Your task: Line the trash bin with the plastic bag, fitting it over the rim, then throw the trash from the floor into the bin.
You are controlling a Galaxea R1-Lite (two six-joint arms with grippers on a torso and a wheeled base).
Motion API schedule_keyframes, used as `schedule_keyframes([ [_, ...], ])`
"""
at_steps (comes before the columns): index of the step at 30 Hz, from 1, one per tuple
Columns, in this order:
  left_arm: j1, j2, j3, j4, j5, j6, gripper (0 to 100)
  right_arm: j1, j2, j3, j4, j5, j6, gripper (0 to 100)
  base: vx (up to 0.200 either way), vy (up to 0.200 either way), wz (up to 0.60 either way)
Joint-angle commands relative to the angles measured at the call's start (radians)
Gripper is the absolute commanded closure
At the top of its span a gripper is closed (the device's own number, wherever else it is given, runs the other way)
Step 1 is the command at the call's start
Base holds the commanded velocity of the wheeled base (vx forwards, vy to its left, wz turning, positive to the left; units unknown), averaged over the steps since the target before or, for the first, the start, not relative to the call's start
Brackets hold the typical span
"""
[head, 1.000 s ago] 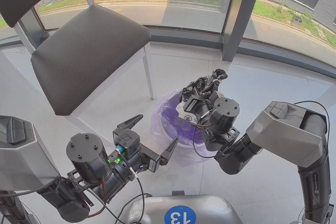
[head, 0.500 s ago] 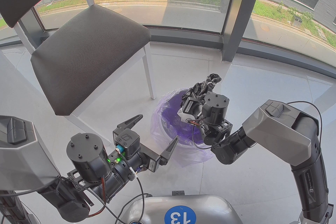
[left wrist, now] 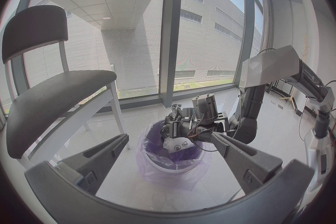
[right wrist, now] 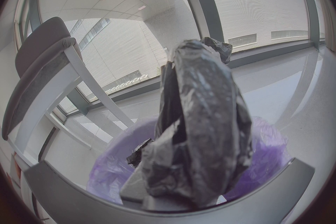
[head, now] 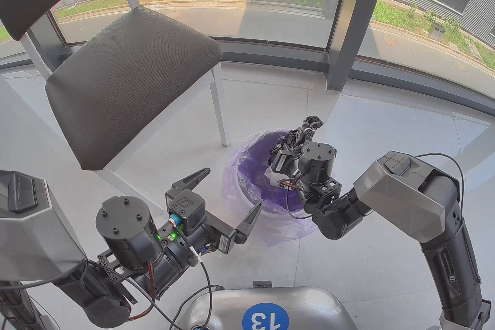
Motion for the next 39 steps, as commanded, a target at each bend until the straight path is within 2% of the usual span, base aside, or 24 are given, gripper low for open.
schedule_keyframes([
  [1, 0.000, 0.001, 0.000, -0.018, 0.000, -0.001, 0, 0.005, 0.036, 0.005, -0.009, 0.001, -0.001, 100, 0.000, 0.000, 0.00],
  [32, 0.002, -0.004, 0.000, -0.018, 0.000, 0.001, 0, 0.019, 0.111, -0.013, -0.009, 0.004, -0.011, 100, 0.000, 0.000, 0.00],
  [33, 0.002, -0.004, 0.000, -0.018, 0.000, 0.001, 0, 0.019, 0.111, -0.013, -0.008, 0.004, -0.011, 0, 0.000, 0.000, 0.00],
  [39, 0.002, -0.004, 0.000, -0.018, 0.000, 0.001, 0, 0.019, 0.111, -0.016, -0.014, 0.004, -0.019, 0, 0.000, 0.000, 0.00],
])
